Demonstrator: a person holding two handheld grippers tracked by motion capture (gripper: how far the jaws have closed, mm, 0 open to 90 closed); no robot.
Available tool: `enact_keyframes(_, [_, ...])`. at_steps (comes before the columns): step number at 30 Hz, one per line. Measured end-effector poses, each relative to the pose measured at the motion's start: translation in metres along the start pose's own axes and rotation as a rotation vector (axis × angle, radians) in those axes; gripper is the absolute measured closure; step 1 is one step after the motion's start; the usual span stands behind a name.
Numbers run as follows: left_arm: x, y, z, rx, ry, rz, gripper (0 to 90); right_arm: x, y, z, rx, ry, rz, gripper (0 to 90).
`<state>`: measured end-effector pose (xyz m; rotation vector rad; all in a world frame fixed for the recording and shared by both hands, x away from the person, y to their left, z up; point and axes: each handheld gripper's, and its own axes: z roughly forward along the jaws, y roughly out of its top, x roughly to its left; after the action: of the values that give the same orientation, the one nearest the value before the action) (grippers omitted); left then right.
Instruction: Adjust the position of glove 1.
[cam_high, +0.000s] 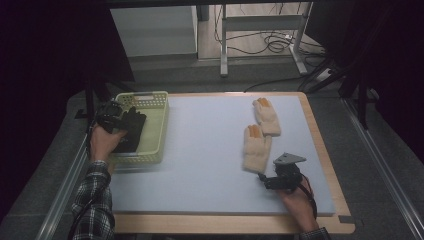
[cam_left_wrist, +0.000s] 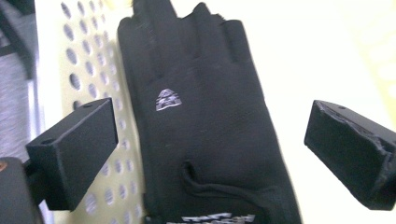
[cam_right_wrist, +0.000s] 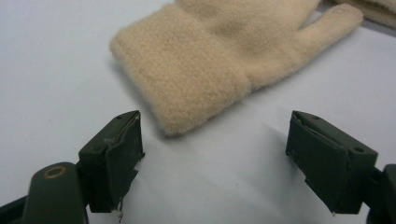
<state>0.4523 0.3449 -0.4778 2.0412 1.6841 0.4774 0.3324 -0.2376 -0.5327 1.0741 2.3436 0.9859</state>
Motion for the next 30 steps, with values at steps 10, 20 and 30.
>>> enact_keyframes(10, [-0.012, -0.005, -0.018, -0.1, -0.077, 0.039, 2.5, 0.0, 0.0, 0.0, -0.001, -0.001, -0.002, 18.4])
enact_keyframes(20, [-0.049, -0.009, -0.041, -0.204, -0.163, 0.151, 0.6, 0.0, 0.0, 0.0, 0.001, -0.001, -0.003, 18.4])
enact_keyframes(30, [-0.099, -0.017, -0.058, -0.254, -0.215, 0.296, 0.0, 0.0, 0.0, 0.0, 0.002, -0.001, -0.002, 18.4])
